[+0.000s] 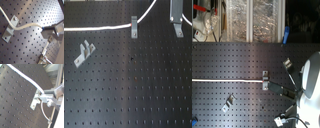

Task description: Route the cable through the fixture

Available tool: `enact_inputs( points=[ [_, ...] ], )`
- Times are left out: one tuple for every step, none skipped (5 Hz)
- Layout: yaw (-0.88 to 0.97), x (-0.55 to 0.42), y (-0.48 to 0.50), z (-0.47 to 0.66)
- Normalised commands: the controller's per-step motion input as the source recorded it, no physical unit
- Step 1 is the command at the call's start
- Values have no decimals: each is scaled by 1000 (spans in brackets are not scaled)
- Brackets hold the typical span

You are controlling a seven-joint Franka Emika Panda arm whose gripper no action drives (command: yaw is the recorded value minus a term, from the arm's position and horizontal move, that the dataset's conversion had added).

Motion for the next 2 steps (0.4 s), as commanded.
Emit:
enact_inputs(
  points=[
    [0, -2, -12, 623],
    [0, -36, 7, 43]
  ],
)
